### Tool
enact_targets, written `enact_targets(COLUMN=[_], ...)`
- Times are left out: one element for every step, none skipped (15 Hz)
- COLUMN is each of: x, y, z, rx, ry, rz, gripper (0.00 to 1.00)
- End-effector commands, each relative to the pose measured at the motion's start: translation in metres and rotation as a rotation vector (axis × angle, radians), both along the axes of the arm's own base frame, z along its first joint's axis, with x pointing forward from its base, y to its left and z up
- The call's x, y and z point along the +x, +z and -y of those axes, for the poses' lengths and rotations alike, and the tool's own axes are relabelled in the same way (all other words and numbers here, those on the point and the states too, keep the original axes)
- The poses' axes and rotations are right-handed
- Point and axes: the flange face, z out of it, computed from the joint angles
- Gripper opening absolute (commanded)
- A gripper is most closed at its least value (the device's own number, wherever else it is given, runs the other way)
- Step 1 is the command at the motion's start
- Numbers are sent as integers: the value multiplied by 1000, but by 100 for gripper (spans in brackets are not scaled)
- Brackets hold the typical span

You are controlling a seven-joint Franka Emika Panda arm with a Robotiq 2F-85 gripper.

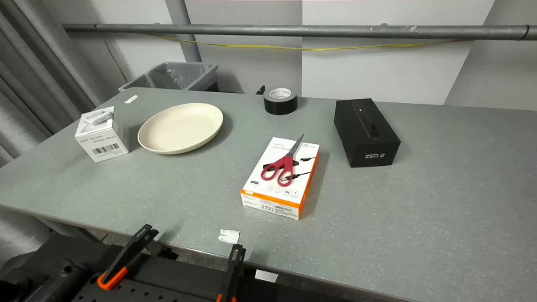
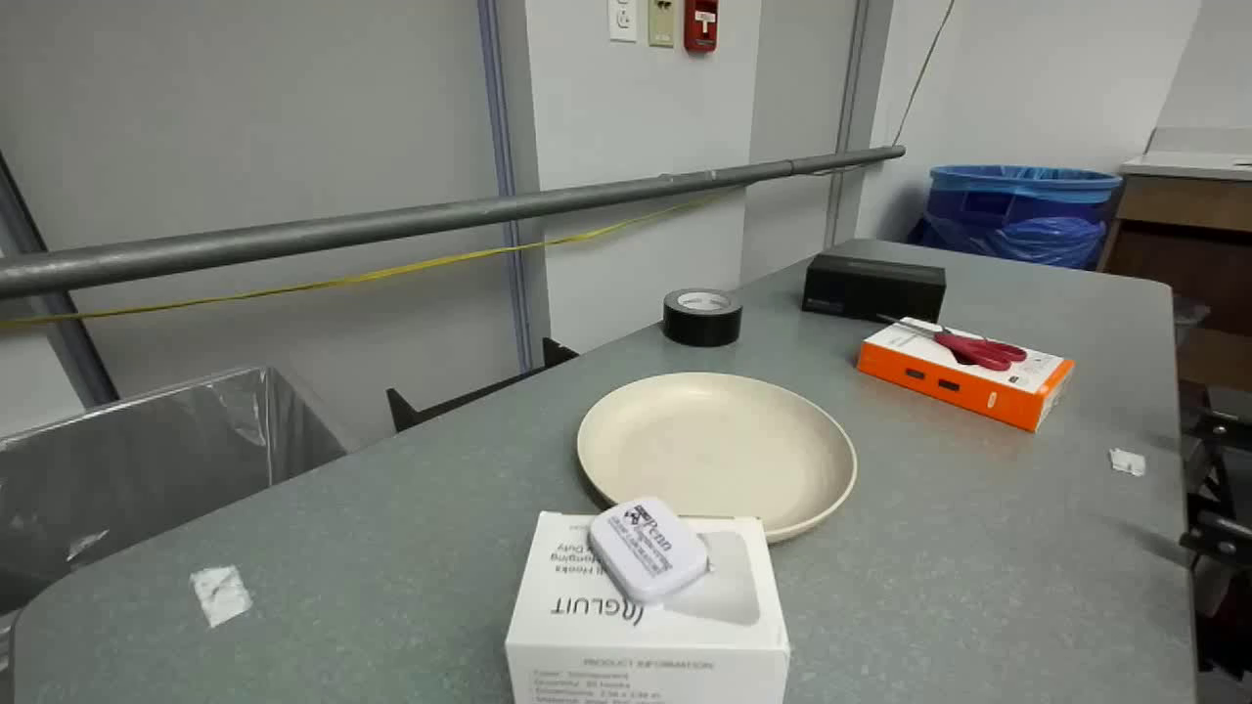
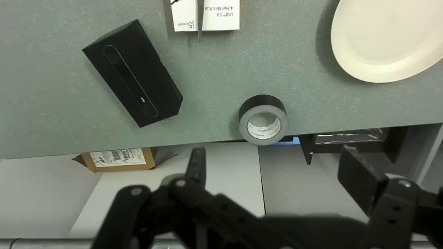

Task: Put the black masking tape on the cream plate

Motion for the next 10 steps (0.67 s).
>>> enact_targets(x=[0,0,0,0,0,0,-3,-7,-3,9], y=[0,0,0,0,0,0,4,12,15,13], z=[0,0,0,0,0,0,3,6,7,5], rx=[0,0,0,0,0,0,13,27,30,37], ry=[0,0,0,0,0,0,3,7,7,11], rz=[-1,-1,-1,-1,-1,-1,15,47,59,55], gripper=[100,100,100,100,100,100,100,100,100,100])
